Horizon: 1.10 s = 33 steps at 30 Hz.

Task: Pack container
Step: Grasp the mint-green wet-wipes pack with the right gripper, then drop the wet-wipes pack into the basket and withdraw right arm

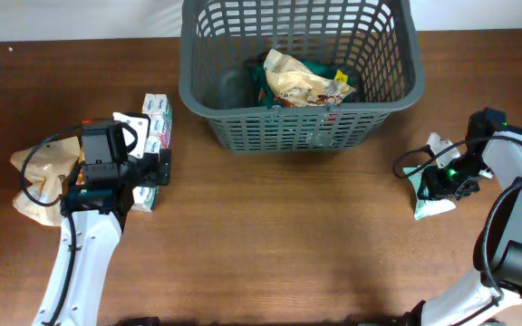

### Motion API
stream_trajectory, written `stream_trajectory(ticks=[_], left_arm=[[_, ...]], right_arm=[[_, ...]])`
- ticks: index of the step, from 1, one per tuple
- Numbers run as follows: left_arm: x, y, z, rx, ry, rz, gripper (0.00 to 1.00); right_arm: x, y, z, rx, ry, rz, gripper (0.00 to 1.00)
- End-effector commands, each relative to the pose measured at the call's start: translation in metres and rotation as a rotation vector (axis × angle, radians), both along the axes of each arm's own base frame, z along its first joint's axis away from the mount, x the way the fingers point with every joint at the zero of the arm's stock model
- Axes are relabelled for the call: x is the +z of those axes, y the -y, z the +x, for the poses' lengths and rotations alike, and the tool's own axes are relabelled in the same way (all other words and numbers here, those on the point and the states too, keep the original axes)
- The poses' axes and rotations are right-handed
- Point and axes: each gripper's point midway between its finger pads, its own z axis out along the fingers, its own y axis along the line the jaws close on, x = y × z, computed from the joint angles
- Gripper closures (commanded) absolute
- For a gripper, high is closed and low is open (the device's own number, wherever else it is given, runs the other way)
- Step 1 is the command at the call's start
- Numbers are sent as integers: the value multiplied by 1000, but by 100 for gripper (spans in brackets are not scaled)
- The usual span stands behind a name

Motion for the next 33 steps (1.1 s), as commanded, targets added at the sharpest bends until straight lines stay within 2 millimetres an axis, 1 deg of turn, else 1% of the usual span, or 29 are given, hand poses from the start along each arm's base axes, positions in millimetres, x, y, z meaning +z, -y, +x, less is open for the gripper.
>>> stream_trajectory(ticks=[1, 7, 8, 10, 11, 15, 17, 19, 20, 22, 23, 25, 26, 27, 28, 29, 30, 31, 33], left_arm=[[7, -2, 5, -6, 17, 15, 1], [7, -2, 5, -6, 17, 15, 1], [7, -2, 5, -6, 17, 15, 1], [7, -2, 5, -6, 17, 15, 1], [7, -2, 5, -6, 17, 15, 1], [7, -2, 5, -6, 17, 15, 1], [7, -2, 5, -6, 17, 15, 1], [7, -2, 5, -6, 17, 15, 1], [7, -2, 5, -6, 17, 15, 1], [7, -2, 5, -6, 17, 15, 1], [7, -2, 5, -6, 17, 15, 1], [7, -2, 5, -6, 17, 15, 1], [7, -2, 5, -6, 17, 15, 1], [7, -2, 5, -5, 17, 14, 1], [7, -2, 5, -6, 17, 15, 1], [7, -2, 5, -6, 17, 15, 1], [7, -2, 5, -6, 17, 15, 1], [7, -2, 5, -6, 17, 15, 1], [7, -2, 5, -6, 17, 15, 1]], right_arm=[[-21, -6, -6, -32, -39, 17, 61], [-37, -6, -14, -56, -44, -9, 61], [-40, -6, -16, -57, -45, -12, 72], [-42, -7, -18, -65, -47, -12, 90], [-43, -6, -17, -85, -48, -13, 96], [-36, -9, -4, -179, -22, 18, 96], [-24, -13, 7, -192, 9, 57, 96], [-6, -15, 22, -207, 47, 93, 96], [6, -17, 31, -212, 74, 117, 96], [43, -21, 55, -226, 148, 172, 96], [82, -21, 74, -250, 215, 203, 96], [131, -20, 92, -262, 303, 224, 96], [158, -20, 100, -257, 357, 224, 96], [181, -19, 105, -254, 401, 217, 96], [224, -22, 112, -229, 487, 211, 96], [268, -30, 117, -193, 582, 201, 97], [281, -33, 118, -179, 610, 196, 96], [298, -38, 118, -160, 649, 191, 96], [339, -56, 119, -100, 750, 182, 96]])
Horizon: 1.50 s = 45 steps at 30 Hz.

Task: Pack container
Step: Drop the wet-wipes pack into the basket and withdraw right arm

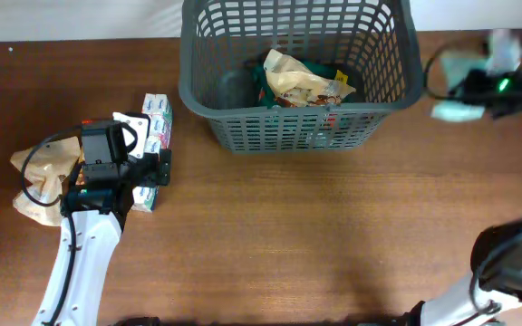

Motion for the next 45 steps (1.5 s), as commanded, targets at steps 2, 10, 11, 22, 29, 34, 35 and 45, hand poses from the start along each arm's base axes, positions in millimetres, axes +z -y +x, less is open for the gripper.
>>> stream_trajectory(ticks=[2, 10, 11, 22, 29, 34, 35, 45], left_arm=[[7, -2, 5, -5, 17, 14, 1], [7, -2, 5, -5, 17, 14, 1], [7, -2, 5, -5, 17, 14, 1], [7, -2, 5, -5, 17, 14, 1], [7, -2, 5, -5, 17, 14, 1], [7, -2, 5, -5, 17, 14, 1], [7, -2, 5, -5, 17, 14, 1], [7, -2, 5, -5, 17, 14, 1]], right_arm=[[122, -63, -7, 148, 319, -38, 96], [164, -167, -11, 544, 547, -282, 96], [159, -176, -9, 588, 549, -306, 96], [46, -200, 90, 670, 418, -436, 96], [-21, -204, 117, 595, 271, -340, 96], [-28, -205, 117, 567, 246, -311, 79], [-28, -205, 117, 559, 243, -306, 63], [-14, -195, 110, 522, 240, -295, 28]])
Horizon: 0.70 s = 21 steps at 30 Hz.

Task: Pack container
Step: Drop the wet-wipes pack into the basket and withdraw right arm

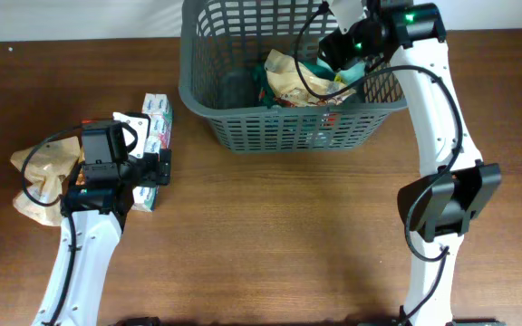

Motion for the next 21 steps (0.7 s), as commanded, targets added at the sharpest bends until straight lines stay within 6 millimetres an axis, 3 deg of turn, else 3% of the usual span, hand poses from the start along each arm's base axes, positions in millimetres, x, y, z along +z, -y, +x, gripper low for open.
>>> stream_trajectory(ticks=[1, 5, 9, 12, 15, 18, 21], left_arm=[[7, -2, 5, -5, 17, 14, 1], [7, -2, 5, -5, 17, 14, 1], [7, -2, 5, -5, 17, 14, 1], [7, -2, 5, -5, 17, 14, 1], [7, -2, 5, -5, 17, 14, 1], [7, -2, 5, -5, 17, 14, 1], [7, -2, 5, -5, 17, 14, 1]], right_arm=[[41, 18, -8, -43, 68, 9, 28], [94, 76, -17, -204, 155, 44, 28], [154, 173, -42, -489, 255, 143, 25], [180, 244, -70, -690, 298, 228, 23], [182, 295, -96, -824, 282, 301, 22], [167, 321, -114, -902, 216, 329, 23], [150, 332, -122, -942, 158, 332, 23]])
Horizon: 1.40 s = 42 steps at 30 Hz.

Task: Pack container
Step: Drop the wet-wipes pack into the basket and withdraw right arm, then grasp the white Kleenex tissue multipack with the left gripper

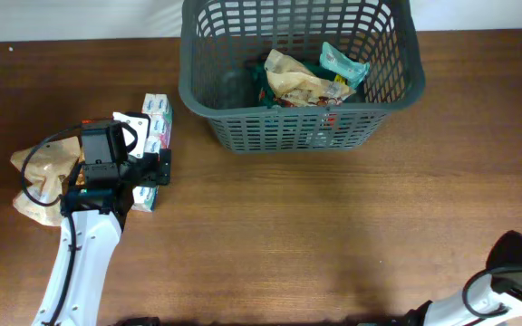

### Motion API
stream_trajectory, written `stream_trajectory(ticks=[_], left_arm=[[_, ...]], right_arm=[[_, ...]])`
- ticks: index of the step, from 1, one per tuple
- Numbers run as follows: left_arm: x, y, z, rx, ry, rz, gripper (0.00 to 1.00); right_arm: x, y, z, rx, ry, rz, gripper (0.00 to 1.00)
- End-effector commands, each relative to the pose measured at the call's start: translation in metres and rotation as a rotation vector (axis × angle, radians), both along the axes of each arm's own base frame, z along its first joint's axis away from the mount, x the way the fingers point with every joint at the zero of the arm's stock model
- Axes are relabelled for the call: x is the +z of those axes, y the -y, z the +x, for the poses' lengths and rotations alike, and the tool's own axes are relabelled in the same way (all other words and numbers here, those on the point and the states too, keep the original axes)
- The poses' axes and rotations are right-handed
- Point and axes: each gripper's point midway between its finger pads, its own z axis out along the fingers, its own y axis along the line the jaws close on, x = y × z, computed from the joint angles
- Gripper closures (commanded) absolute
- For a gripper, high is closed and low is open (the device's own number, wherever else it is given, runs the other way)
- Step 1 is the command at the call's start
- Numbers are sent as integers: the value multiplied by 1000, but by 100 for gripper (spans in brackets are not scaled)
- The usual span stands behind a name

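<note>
The grey plastic basket stands at the back middle of the table. Inside it a teal pouch lies on top of a tan snack bag, towards the right wall. My left gripper sits low at the stack of white-and-teal boxes on the left; the overhead view does not show whether its fingers are open or shut. My right gripper is out of view. Only the right arm's base and a sliver at the right edge show.
A crumpled tan paper bag lies at the far left, beside the left arm. The wooden table stretches in front of the basket.
The right gripper was over the basket with the teal pouch. Now the pouch lies loose in the basket and the right arm has left the frame. The left arm has not moved.
My right gripper was at the teal pouch on the table, far right. Then it held the pouch up beside the basket's right corner, then above the basket's inside. Now the pouch rests in the basket and the arm is gone. The left arm stayed at the boxes throughout.
</note>
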Motion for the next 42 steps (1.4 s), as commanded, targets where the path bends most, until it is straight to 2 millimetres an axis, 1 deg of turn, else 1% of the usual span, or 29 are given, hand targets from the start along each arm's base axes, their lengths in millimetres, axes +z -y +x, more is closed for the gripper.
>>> stream_trajectory(ticks=[1, 2, 3, 4, 8, 14, 19, 21, 22, 24, 26, 30, 33, 37, 40, 42], left_arm=[[7, -2, 4, -5, 17, 14, 1], [7, -2, 4, -5, 17, 14, 1], [7, -2, 4, -5, 17, 14, 1], [7, -2, 4, -5, 17, 14, 1], [7, -2, 4, -5, 17, 14, 1], [7, -2, 4, -5, 17, 14, 1], [7, 1, 5, -17, 18, -4, 1], [4, 10, 1, -26, 0, -61, 1], [0, 11, -3, -27, -25, -70, 1], [-3, 11, -6, -24, -37, -70, 1], [-5, 8, -11, 11, -66, -86, 1], [-12, -16, -26, 191, -132, -170, 1], [-11, -29, -30, 232, -166, -220, 1], [-4, -31, -18, 207, -168, -214, 1], [4, -27, -2, 166, -174, -194, 1], [3, -27, 10, 151, -192, -188, 1]], right_arm=[[-26, -3, 5, 5, -42, 104, 23], [-30, -3, 5, 4, -55, 112, 23], [-34, -4, 4, 4, -68, 121, 18], [-38, -5, 2, 4, -81, 129, 1], [-47, -9, -4, 2, -121, 155, 1], [-47, -9, -4, 2, -122, 155, 1], [-47, -9, -4, 2, -122, 155, 1], [-47, -9, -4, 2, -122, 154, 1], [-47, -9, -4, 2, -122, 154, 1], [-47, -9, -4, 2, -122, 155, 1], [-47, -9, -4, 2, -121, 155, 1], [-47, -9, -4, 2, -122, 154, 1], [-47, -9, -4, 2, -122, 154, 1], [-47, -9, -4, 2, -122, 155, 1], [-47, -9, -4, 2, -122, 155, 1], [-47, -9, -4, 2, -122, 154, 1]])
